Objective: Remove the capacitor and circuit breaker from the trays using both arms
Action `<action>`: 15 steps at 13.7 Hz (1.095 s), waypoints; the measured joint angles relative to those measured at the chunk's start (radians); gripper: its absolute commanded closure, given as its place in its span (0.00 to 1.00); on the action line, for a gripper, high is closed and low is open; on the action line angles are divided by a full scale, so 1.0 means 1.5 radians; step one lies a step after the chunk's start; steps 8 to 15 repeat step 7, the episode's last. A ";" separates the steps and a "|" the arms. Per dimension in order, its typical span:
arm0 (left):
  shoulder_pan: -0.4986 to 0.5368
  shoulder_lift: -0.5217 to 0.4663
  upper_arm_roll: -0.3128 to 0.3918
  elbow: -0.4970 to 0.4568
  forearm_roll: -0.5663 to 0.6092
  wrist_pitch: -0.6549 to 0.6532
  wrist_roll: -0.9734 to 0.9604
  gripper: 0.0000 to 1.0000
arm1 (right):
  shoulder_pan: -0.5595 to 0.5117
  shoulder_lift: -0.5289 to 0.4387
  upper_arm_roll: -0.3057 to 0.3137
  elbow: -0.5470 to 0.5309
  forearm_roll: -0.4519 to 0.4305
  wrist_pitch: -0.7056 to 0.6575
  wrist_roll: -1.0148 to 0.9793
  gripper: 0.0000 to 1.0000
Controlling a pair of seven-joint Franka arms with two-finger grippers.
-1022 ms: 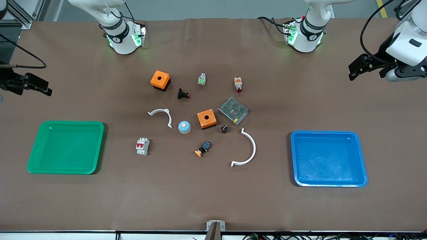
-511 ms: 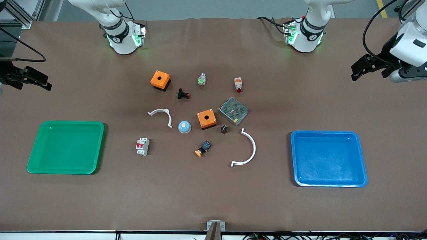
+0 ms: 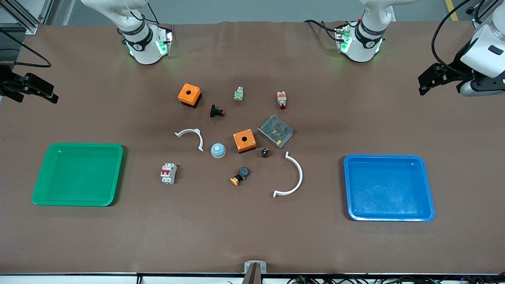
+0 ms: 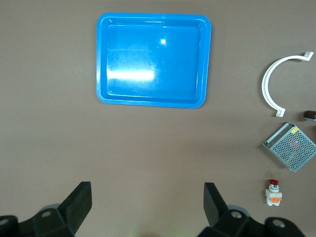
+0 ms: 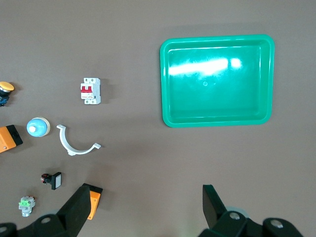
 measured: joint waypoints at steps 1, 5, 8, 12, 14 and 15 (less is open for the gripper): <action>0.000 0.000 0.000 0.000 0.000 0.000 0.000 0.00 | 0.000 -0.002 0.000 -0.004 0.000 0.001 0.000 0.00; 0.002 0.003 0.004 0.012 -0.013 -0.008 0.000 0.00 | 0.000 -0.014 0.000 -0.022 0.000 0.011 0.000 0.00; 0.002 0.007 0.002 0.021 -0.016 -0.018 -0.002 0.00 | 0.000 -0.017 0.000 -0.025 0.000 0.012 0.000 0.00; 0.002 0.007 0.002 0.021 -0.016 -0.018 -0.002 0.00 | 0.000 -0.017 0.000 -0.025 0.000 0.012 0.000 0.00; 0.002 0.007 0.002 0.021 -0.016 -0.018 -0.002 0.00 | 0.000 -0.017 0.000 -0.025 0.000 0.012 0.000 0.00; 0.002 0.007 0.002 0.021 -0.016 -0.018 -0.002 0.00 | 0.000 -0.017 0.000 -0.025 0.000 0.012 0.000 0.00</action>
